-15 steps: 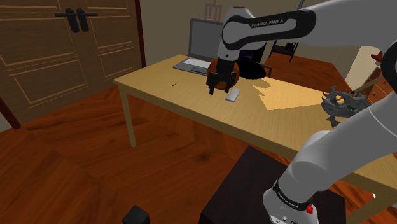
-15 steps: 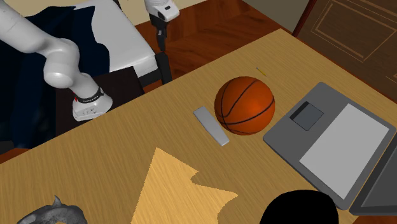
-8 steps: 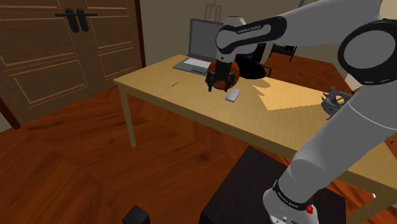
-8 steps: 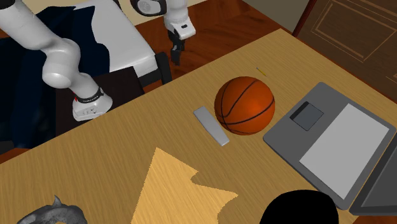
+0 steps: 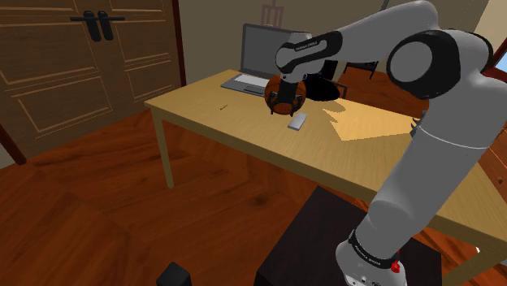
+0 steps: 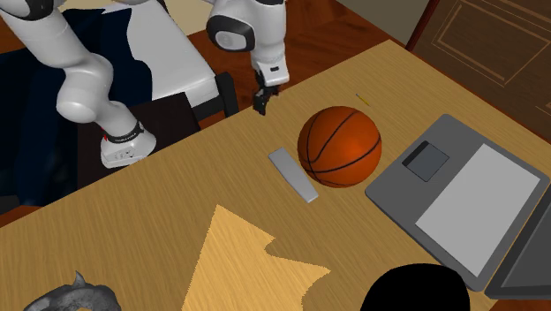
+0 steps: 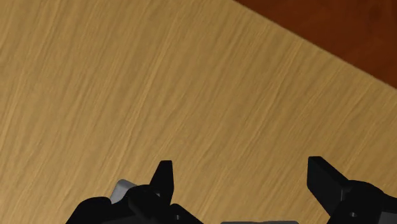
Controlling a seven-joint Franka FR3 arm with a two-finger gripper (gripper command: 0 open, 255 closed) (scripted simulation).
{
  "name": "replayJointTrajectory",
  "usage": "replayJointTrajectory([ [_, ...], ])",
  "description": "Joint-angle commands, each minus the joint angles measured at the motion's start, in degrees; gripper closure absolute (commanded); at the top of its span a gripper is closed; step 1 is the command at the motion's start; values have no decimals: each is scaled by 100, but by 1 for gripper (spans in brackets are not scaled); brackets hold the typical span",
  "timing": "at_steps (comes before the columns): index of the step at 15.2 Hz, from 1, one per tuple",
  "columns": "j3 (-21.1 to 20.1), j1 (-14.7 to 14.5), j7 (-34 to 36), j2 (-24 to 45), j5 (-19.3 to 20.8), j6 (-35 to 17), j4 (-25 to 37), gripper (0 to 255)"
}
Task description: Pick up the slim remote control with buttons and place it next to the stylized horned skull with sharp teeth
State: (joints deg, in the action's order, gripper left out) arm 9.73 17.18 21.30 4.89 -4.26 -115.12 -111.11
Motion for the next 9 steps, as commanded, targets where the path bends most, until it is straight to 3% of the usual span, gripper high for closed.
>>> replayJointTrajectory([
  [1,107,109,157,326,-41,-88,244,0],
  [9,513,554,767,1379,-262,-270,1119,0],
])
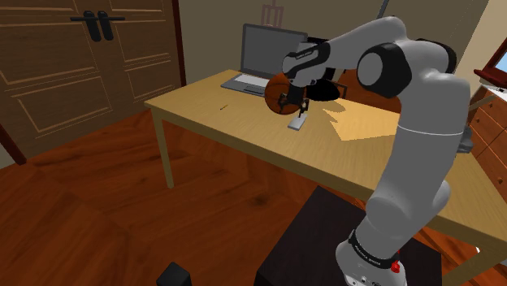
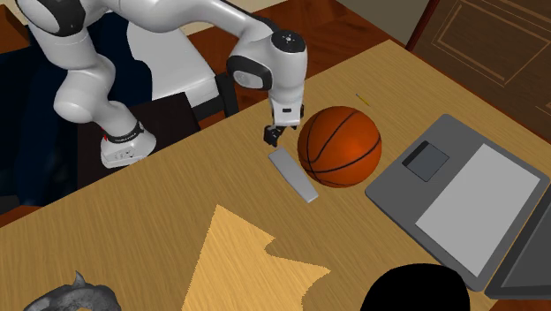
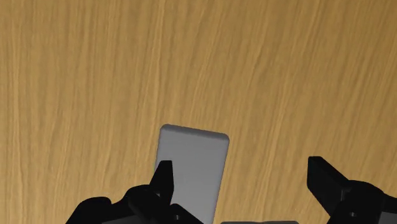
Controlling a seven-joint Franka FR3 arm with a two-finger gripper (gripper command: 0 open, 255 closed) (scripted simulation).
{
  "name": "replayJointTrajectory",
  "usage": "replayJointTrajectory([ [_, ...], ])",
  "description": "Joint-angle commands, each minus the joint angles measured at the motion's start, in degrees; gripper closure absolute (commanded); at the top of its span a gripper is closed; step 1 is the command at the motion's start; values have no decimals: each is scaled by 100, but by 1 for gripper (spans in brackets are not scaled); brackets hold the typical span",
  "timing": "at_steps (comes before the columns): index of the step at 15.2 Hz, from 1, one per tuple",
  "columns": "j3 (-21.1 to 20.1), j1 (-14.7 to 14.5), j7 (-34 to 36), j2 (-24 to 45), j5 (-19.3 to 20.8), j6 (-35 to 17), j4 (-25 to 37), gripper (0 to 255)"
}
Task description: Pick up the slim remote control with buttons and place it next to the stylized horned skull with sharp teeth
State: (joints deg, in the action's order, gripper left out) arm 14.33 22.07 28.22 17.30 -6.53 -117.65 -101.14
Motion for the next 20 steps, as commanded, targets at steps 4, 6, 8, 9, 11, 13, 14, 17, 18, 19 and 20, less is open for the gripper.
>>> replayJointTrajectory([
  [4,247,315,372,615,-179,-73,533,0],
  [6,312,411,479,778,-233,-90,674,0],
  [8,301,415,463,840,-258,-216,607,0],
  [9,290,422,457,871,-268,-278,575,0],
  [11,265,438,444,937,-288,-402,516,0],
  [13,238,456,431,1006,-308,-525,462,0],
  [14,224,466,429,1026,-311,-560,448,0],
  [17,198,489,438,1023,-296,-561,447,0],
  [18,201,487,438,1023,-297,-561,447,0],
  [19,198,488,438,1023,-297,-562,447,0],
  [20,199,488,438,1023,-297,-562,447,0],
])
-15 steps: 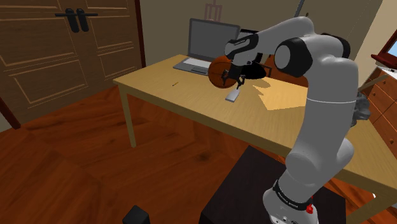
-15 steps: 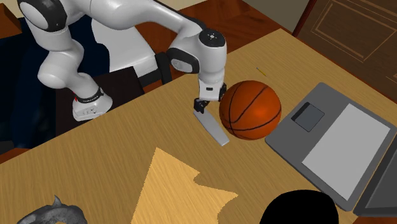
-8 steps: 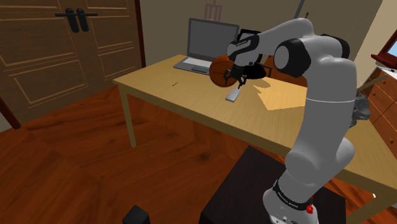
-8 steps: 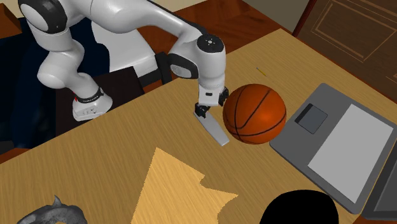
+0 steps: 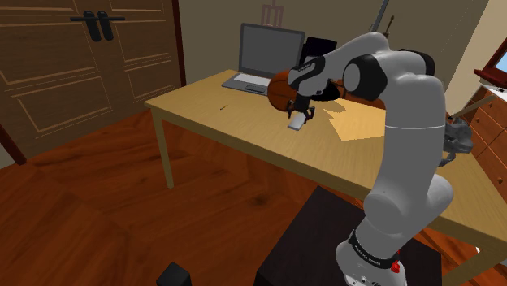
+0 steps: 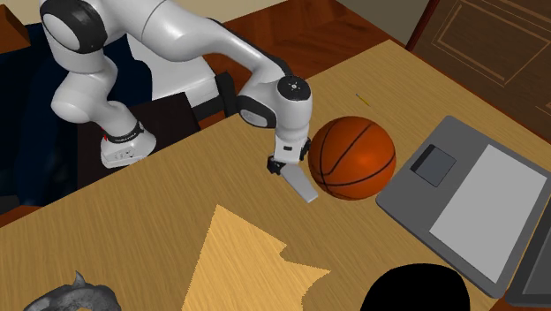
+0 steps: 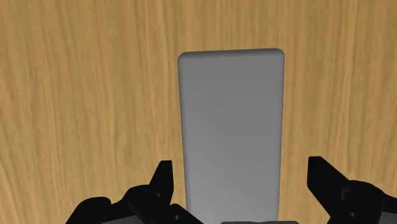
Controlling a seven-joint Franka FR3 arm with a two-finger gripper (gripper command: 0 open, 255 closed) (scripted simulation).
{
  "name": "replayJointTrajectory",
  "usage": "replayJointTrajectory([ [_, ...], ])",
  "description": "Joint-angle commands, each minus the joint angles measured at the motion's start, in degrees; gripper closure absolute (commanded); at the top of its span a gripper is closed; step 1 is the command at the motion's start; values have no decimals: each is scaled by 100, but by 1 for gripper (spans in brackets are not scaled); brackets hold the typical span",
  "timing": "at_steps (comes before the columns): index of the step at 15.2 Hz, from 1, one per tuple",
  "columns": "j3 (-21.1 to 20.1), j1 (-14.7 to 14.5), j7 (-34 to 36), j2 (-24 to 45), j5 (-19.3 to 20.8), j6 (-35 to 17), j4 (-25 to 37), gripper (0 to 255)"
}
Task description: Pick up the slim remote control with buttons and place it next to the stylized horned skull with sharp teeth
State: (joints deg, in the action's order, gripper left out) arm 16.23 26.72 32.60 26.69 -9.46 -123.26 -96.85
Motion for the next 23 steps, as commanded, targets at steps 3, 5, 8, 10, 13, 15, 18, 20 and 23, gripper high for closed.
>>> replayJointTrajectory([
  [3,7,11,11,71,1,-18,-12,255],
  [5,8,11,9,64,1,-24,-26,255],
  [8,7,8,13,63,2,-25,-27,255],
  [10,7,10,11,64,1,-23,-24,255],
  [13,23,16,17,13,24,121,71,255],
  [15,36,9,34,-54,49,244,130,255],
  [18,54,1,58,-146,85,434,232,255],
  [20,65,-4,73,-203,107,562,306,255],
  [23,80,-8,94,-281,138,758,427,255],
])
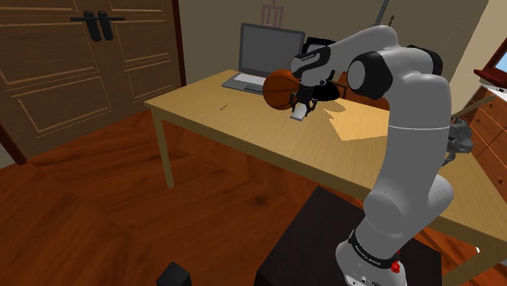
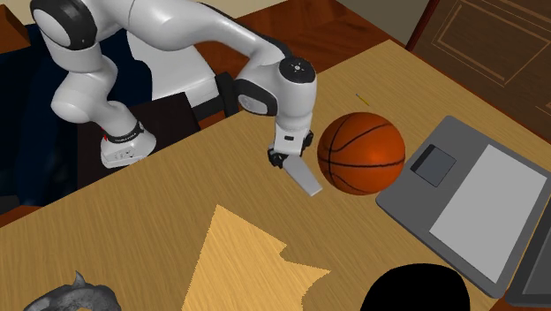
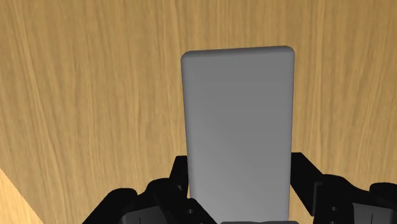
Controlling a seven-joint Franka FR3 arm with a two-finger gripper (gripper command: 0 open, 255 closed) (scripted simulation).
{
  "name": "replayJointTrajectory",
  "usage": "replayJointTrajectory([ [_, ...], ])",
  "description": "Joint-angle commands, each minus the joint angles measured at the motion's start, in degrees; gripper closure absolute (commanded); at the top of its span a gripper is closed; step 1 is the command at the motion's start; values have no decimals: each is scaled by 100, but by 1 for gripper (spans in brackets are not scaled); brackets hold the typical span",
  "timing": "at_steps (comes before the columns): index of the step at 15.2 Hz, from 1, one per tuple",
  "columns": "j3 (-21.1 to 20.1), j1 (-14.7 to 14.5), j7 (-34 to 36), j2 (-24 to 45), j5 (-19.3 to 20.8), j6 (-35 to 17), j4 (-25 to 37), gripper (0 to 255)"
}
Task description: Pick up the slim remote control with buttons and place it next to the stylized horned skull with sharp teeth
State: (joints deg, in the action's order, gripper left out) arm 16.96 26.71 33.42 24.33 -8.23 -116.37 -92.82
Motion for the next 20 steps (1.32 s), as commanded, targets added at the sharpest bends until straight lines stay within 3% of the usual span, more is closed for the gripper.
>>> replayJointTrajectory([
  [1,11,-8,19,-69,25,135,68,255],
  [20,66,28,109,-291,127,1495,1220,255],
])
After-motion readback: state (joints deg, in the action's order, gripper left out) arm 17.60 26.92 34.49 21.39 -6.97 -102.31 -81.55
